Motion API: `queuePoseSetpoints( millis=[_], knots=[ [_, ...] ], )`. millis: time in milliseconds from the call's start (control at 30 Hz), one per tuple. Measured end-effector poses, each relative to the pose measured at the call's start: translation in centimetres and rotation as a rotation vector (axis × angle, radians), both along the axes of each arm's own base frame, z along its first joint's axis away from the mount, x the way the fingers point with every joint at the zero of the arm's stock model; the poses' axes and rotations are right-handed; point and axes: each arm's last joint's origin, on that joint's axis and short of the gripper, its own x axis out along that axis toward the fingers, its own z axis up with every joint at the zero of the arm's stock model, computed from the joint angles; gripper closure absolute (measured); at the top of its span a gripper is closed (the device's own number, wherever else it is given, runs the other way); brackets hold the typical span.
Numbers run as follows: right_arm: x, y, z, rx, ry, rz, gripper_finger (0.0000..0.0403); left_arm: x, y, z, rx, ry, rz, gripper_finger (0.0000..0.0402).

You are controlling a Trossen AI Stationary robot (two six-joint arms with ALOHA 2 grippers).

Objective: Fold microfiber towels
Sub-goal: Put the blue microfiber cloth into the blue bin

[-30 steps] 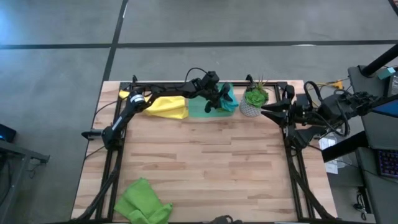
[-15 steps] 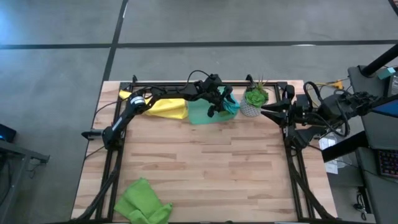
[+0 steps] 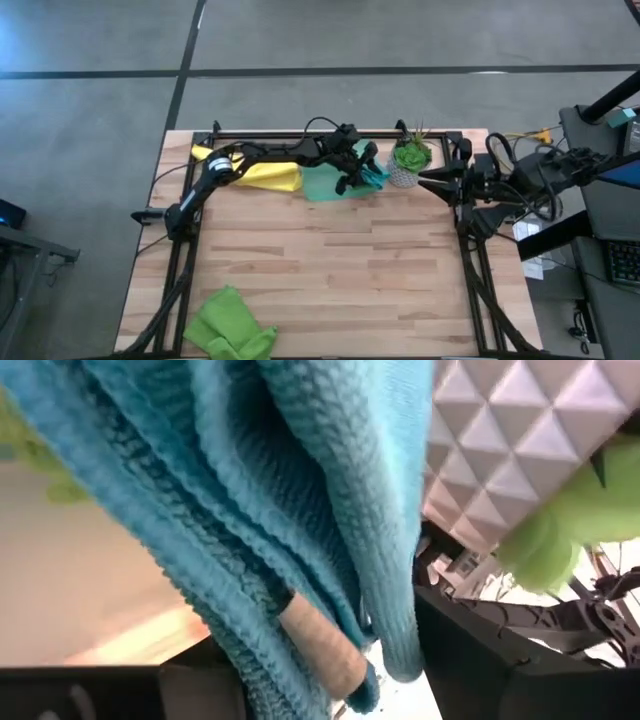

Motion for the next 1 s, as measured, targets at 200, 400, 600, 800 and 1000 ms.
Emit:
queuePoseSetpoints(
  millis=[200, 400, 600, 800, 1000],
  knots=[
    [0.6, 0.3, -0.5, 0.003, 0.022, 0.018, 0.0321, -0.5, -0.4, 1.1, 0.030, 0.020, 0.013, 0.0217],
    [1.5, 0.8, -0.9, -0.008, 0.049, 0.028, 0.0321, -1.1, -0.7, 0.3, 0.046, 0.126, -0.007, 0.0217],
    [1.8, 1.0, -1.0, -0.005, 0.060, 0.042, 0.0321, -1.6, -1.1, 0.4, 0.068, 0.177, -0.042, 0.0217],
    [1.8, 1.0, -1.0, -0.011, 0.061, 0.042, 0.0321, -4.0, -1.4, 2.0, 0.150, 0.324, -0.066, 0.0217],
    [1.9, 1.0, -1.1, -0.022, 0.064, 0.038, 0.0321, -5.4, -1.2, 4.0, 0.280, 0.321, -0.103, 0.0217]
  ],
)
